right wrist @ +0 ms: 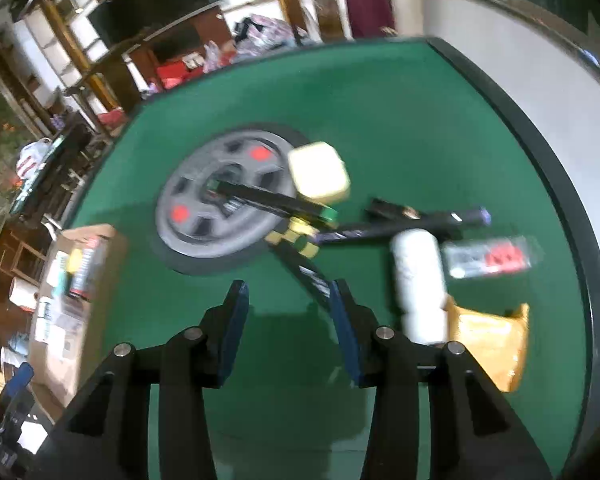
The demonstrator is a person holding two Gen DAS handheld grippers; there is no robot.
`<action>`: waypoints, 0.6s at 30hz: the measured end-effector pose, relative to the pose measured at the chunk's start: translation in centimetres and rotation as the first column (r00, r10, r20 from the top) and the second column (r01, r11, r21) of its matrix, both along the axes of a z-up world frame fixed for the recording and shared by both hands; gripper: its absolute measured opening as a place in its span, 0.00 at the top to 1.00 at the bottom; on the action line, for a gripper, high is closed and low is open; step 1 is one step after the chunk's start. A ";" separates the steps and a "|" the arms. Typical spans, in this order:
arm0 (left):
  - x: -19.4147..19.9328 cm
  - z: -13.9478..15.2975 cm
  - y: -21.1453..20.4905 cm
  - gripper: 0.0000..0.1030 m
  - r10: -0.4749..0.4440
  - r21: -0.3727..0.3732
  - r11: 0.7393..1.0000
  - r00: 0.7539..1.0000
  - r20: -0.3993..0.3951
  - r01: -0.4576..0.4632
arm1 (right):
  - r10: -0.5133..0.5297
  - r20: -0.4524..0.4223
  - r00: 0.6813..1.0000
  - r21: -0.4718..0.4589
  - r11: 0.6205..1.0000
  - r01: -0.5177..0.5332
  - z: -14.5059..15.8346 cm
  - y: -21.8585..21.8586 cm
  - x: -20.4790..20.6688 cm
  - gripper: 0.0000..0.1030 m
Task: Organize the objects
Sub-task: 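Move both grippers back from the tray toward the remaining markers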
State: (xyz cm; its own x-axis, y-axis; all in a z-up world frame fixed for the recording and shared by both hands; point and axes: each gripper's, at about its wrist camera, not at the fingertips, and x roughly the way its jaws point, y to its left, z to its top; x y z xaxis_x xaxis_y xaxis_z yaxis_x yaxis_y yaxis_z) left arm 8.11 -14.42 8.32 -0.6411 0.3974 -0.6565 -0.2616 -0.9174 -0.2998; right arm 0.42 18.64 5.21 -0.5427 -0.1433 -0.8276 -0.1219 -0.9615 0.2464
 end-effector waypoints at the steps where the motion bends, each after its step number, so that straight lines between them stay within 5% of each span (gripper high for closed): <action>1: 0.1 -0.1 0.7 0.37 -0.016 -0.006 1.000 1.000 0.004 0.016 | 0.004 0.008 1.000 0.001 1.000 -0.004 -0.3 0.2 0.1 0.61; 11: 1.5 0.4 3.6 0.37 -0.048 -0.069 0.997 0.999 -0.006 0.047 | 0.065 0.067 0.996 0.040 0.997 -0.067 -4.9 -0.4 -3.3 0.59; 15: 0.8 0.2 4.2 0.37 -0.046 -0.090 0.995 0.999 0.010 0.046 | 0.233 0.090 0.968 -0.225 0.952 -0.208 -5.5 -2.8 -2.1 0.59; 18: 0.4 -0.6 5.0 0.37 -0.057 -0.073 0.996 0.998 0.032 0.059 | 0.327 0.085 0.941 -0.326 0.902 -0.284 -6.0 -4.5 -1.5 0.59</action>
